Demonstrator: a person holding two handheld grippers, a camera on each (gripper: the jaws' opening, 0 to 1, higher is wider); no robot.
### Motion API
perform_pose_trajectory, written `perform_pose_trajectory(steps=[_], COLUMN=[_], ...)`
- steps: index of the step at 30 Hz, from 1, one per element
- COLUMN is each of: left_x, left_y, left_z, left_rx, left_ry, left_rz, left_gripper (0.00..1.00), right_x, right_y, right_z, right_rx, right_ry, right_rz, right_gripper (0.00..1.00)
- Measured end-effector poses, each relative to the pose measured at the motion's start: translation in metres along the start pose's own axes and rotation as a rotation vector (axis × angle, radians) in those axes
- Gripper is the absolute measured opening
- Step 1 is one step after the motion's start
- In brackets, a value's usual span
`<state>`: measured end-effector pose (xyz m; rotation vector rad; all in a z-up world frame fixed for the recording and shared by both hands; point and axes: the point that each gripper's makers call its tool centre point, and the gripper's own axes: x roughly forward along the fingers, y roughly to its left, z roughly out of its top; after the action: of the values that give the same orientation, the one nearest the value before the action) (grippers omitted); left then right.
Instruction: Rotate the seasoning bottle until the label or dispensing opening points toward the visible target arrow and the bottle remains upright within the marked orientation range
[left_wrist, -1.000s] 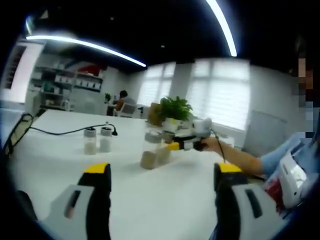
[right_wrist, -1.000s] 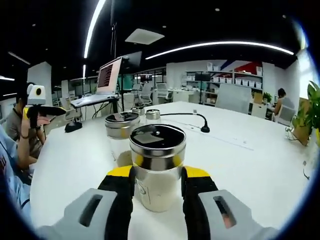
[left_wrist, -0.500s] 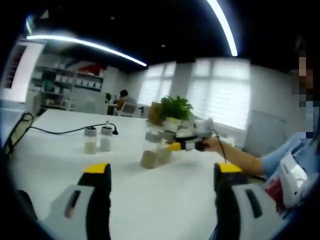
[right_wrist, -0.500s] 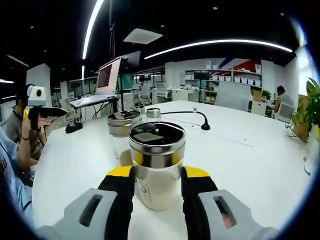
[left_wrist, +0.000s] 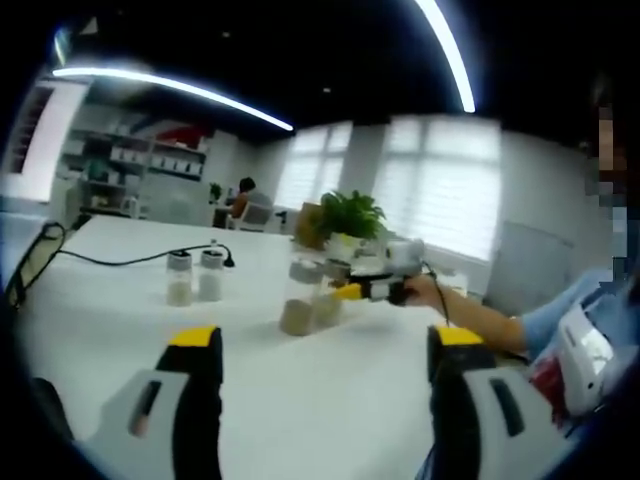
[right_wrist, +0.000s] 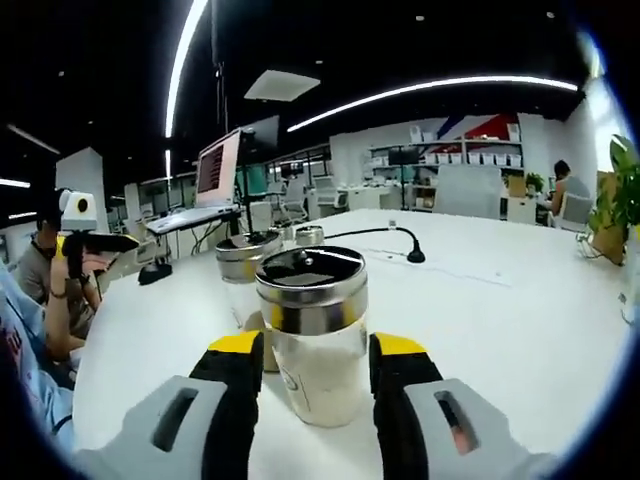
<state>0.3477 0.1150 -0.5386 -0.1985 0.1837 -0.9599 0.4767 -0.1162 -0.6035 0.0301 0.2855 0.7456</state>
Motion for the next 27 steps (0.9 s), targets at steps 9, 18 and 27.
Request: perform_pose_trajectory(steps=[9,18,27], left_x=[0.001,0.003,0.004], left_y=[-0.001,0.001,-0.002], left_z=[-0.001,-0.004,0.000], left_rx=[0.000,0.001,-0.020], left_ry=[0.001,0.015,-0.017], left_rz=[0.003,0.007,-0.006], left_gripper=[0.89,0.89,0.89], right_x=[-0.020,-0.046,-0.096], right_y=[0.004,0.010,-0.004], right_z=[0.011,0.015,0.033], right_rx=[0.003,-0.070,-0.108], right_ry=[-0.029,-0.072,-0.172], right_rz=[-0.039,-0.109,-0.400], right_gripper=[0.64,0.64,0.77])
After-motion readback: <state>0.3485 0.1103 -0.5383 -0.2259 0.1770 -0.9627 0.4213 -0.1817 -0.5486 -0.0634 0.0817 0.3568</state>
